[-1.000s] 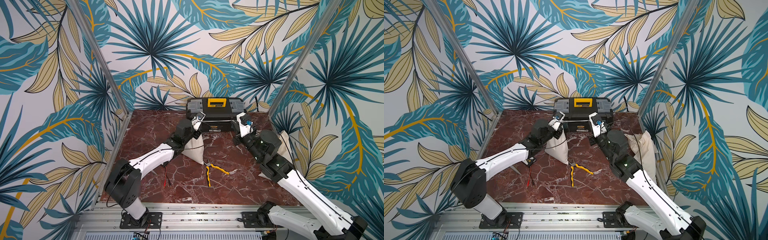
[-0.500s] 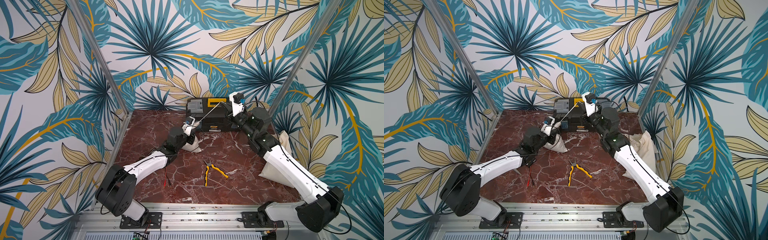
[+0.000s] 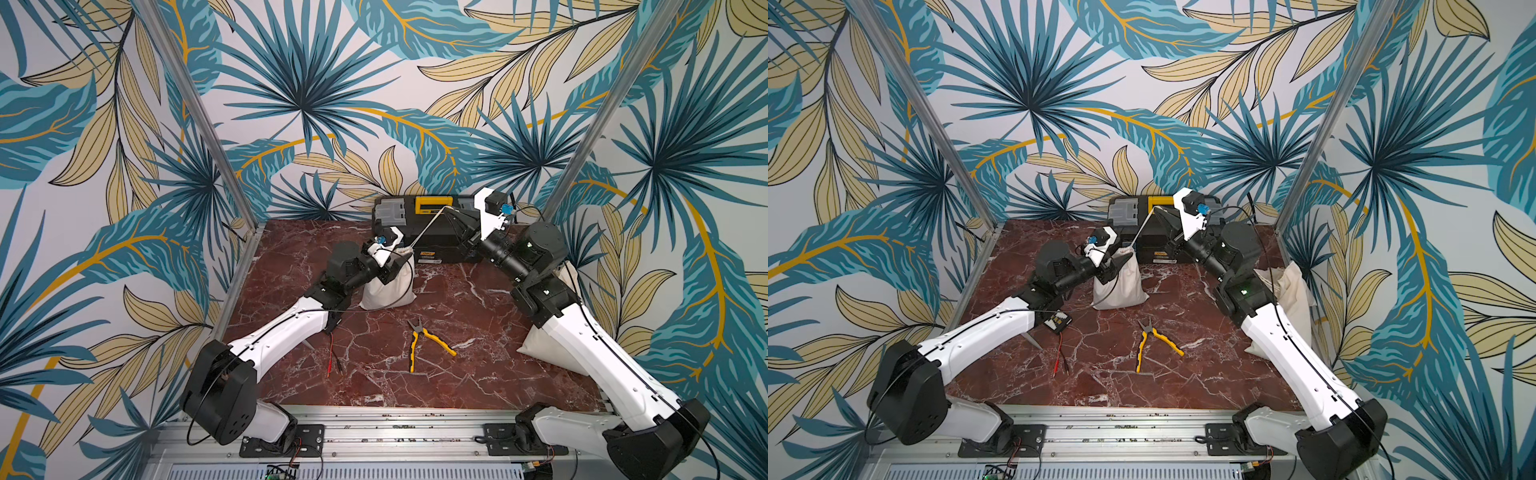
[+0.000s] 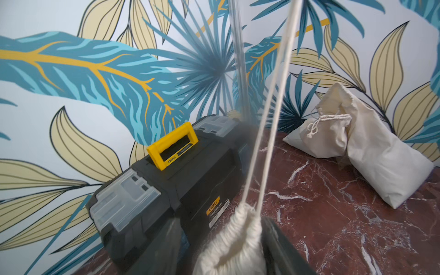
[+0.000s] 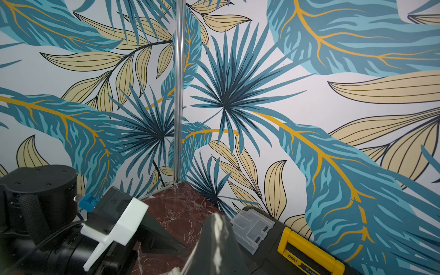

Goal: Close the soil bag
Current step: Frap the soil bag at the center of the board.

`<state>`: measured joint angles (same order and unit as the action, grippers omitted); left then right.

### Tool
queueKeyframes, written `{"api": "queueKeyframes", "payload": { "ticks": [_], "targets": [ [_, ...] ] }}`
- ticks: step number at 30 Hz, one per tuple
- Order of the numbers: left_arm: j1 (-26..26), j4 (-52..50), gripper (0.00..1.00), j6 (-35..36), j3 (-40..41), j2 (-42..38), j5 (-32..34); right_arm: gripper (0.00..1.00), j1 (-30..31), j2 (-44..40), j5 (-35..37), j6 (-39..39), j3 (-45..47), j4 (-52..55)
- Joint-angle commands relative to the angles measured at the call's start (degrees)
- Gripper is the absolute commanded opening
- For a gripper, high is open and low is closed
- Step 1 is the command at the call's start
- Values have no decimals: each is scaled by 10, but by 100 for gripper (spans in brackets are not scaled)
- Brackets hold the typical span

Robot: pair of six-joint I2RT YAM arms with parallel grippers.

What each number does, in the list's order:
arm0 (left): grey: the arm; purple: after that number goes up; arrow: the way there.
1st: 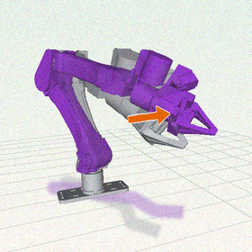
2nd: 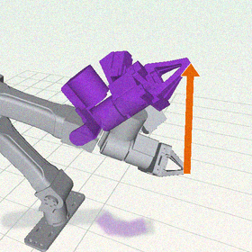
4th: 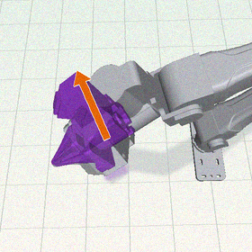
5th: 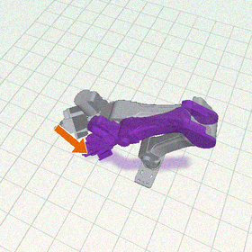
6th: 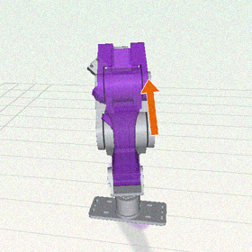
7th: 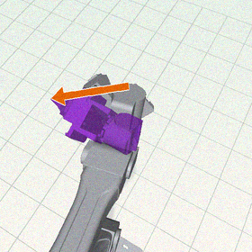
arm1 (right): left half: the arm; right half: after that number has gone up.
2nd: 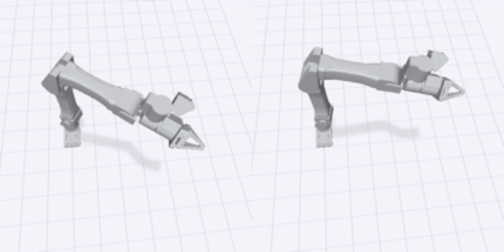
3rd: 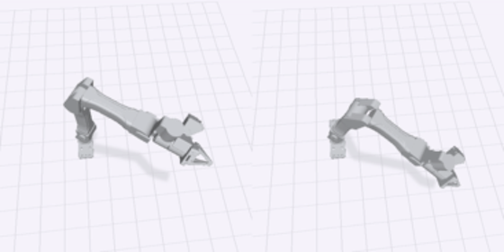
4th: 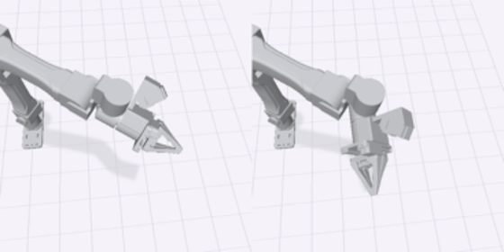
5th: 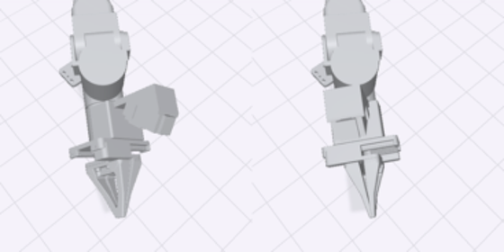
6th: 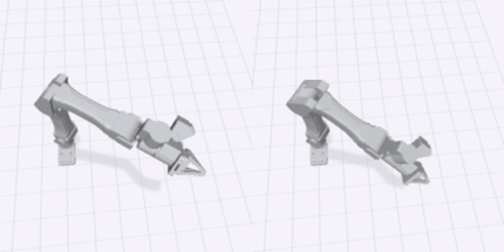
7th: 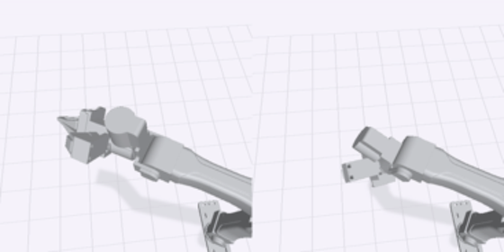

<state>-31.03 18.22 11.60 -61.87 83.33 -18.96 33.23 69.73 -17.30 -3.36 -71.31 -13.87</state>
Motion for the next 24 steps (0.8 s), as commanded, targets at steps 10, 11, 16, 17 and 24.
{"api": "queueKeyframes", "payload": {
  "ticks": [10, 11, 16, 17, 24],
  "targets": [
    [-39, -98, 36, 36, -97, 52, -28, 0, -2, -13, -6, -1, 16, -26],
    [-41, -105, 30, 37, -96, 53, -7, 0, -3, -18, 9, -9, 15, -18],
    [-59, -157, 15, 61, -56, 45, 172, 0, -3, -67, 132, -53, 6, 4],
    [-66, -167, 12, 64, -49, 47, 211, 0, -4, -77, 155, -59, 3, 5],
    [-69, -206, 5, 18, -14, 70, 431, 0, -6, -138, 277, -76, 14, 24]
  ]
}}
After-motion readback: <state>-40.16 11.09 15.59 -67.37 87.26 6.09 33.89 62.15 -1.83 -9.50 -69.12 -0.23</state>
